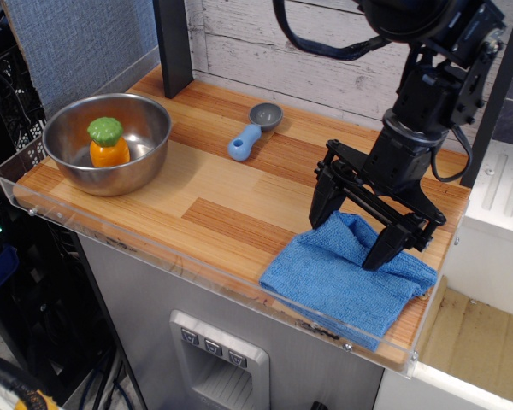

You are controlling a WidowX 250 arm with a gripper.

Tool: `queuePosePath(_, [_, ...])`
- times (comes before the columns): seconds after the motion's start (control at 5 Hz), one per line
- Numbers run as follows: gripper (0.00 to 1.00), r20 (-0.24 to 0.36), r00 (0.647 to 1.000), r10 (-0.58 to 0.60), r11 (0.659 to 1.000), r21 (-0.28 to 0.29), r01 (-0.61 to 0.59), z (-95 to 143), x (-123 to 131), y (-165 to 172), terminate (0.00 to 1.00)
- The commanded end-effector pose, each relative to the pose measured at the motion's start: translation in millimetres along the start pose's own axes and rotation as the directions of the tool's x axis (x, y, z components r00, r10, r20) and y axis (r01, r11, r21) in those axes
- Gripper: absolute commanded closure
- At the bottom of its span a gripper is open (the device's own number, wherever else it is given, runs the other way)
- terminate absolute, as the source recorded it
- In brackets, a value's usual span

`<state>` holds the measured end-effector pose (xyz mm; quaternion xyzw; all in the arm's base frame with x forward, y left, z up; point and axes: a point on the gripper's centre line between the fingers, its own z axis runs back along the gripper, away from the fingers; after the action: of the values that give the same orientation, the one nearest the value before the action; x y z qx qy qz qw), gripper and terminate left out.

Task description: Place the blue cloth directly right of the blue spoon.

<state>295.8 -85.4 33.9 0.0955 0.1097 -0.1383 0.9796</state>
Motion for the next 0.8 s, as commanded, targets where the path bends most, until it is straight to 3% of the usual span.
queuePosePath(0.0, [0.0, 0.13, 0.986, 0.101, 0.993, 0.049, -0.108, 31.0, -4.0, 6.3, 0.0])
queuePosePath(0.4, [0.0, 0.192, 0.971, 0.141, 0.987, 0.054, -0.154, 45.9, -13.7, 15.9, 0.0])
queuePosePath(0.6, [0.0, 0.182, 0.974, 0.135, 0.987, 0.06, -0.148, 43.9, -11.9, 14.2, 0.0])
